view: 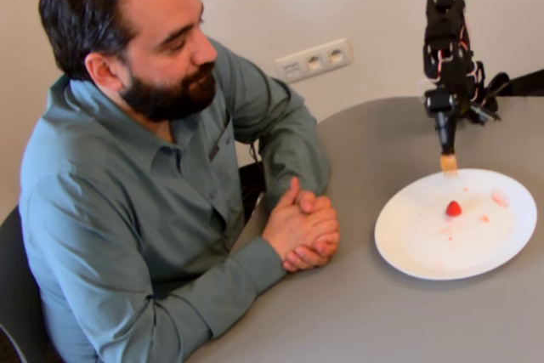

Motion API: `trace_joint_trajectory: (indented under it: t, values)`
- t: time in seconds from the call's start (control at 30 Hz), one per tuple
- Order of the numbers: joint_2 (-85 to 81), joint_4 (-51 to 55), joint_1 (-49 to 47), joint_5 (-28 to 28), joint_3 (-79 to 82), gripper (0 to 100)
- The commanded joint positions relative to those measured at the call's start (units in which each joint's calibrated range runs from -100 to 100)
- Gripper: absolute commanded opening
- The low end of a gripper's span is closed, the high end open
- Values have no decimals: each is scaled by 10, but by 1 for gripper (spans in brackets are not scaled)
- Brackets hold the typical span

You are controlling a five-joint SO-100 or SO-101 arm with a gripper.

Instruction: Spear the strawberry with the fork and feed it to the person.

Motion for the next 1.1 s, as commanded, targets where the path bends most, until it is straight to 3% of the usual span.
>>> trace_joint_trajectory:
  t: [0.0, 0.4, 0.5, 0.67, 0.73, 1.07]
  values:
    - [29, -45, 0, 3, -32, 1]
    - [119, -74, 5, 7, -70, 1]
    - [119, -125, 5, 11, -60, 1]
    - [119, -119, 5, 11, -65, 1]
    - [118, -64, 11, 7, -69, 1]
    - [137, -104, 14, 6, -64, 1]
